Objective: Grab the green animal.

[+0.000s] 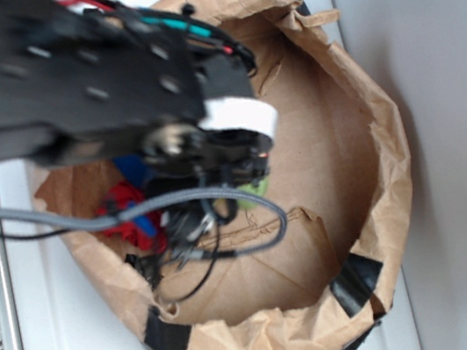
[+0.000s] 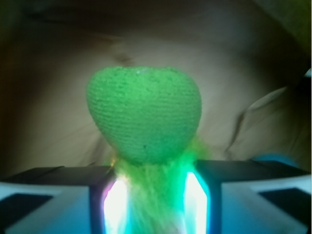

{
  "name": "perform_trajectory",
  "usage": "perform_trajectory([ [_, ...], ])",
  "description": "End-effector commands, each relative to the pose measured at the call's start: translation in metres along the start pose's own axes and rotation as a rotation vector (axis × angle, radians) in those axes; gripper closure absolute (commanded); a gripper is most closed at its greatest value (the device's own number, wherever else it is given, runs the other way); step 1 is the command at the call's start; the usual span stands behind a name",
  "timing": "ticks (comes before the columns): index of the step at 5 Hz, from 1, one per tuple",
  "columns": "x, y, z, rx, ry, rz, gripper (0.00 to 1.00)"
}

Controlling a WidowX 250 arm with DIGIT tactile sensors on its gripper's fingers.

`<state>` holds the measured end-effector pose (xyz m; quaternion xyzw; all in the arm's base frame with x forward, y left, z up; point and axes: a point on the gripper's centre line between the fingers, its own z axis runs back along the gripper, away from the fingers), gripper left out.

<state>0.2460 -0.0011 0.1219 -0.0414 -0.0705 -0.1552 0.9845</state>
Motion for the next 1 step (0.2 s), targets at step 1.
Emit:
perform_trajectory([
  [1,-0.0070,0.0128,0.0578,-0.039,-0.099,0.000,1.00],
])
